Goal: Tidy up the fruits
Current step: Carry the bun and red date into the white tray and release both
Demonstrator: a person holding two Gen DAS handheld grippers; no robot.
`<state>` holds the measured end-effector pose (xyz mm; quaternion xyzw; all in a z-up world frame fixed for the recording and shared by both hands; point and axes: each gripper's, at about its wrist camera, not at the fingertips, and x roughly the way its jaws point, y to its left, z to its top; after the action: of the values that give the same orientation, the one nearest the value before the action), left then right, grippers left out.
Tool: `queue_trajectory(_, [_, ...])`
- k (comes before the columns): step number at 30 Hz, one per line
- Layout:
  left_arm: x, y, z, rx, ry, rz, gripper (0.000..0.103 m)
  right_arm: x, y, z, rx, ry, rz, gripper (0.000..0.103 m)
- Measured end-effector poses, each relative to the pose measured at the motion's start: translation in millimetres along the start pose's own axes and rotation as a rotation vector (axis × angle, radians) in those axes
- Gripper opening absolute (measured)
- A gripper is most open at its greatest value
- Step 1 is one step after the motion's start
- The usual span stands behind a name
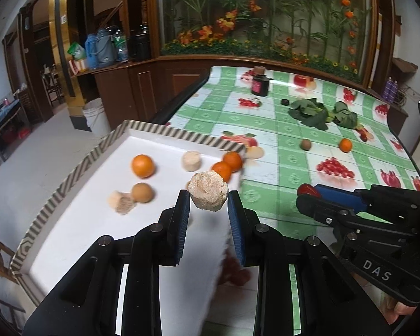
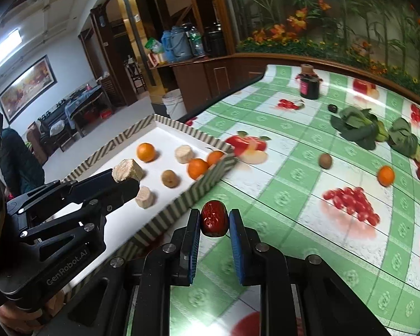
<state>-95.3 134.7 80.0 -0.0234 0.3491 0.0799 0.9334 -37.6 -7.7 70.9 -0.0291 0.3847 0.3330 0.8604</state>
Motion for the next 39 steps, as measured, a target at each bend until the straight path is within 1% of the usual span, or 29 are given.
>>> queue_trajectory(9, [-2,45,-6,-0.055,0.021,0.055,0.027,15,33,8,-0.059,0.02,0.044,0.02])
queue_trajectory(12, [-1,63,-8,-0.086,0.042,0.062,0.027,21,45,10,-0.083,0.029,0.063,0.02])
queue_trajectory(16, [6,83,-9,-0.116,0.082,0.059,0.027,32,60,13,-0.111,0.047,0.088,0.02])
queue_trajectory(22, [15,102,-10,-0.153,0.121,0.049,0.027,51,77,17,-0.149,0.088,0.118,0.02])
queue_trajectory(27, [26,117,-14,-0.204,0.177,0.007,0.027,66,91,15,-0.185,0.125,0.138,0.02])
queue_trajectory(33, [33,119,-12,-0.169,0.23,0.014,0.027,79,101,12,-0.201,0.163,0.165,0.02])
queue_trajectory(36, [37,119,-12,-0.147,0.25,0.034,0.027,84,105,10,-0.211,0.176,0.174,0.02])
queue_trajectory(39, [43,119,-11,-0.139,0.279,0.022,0.027,91,110,9,-0.223,0.192,0.174,0.02])
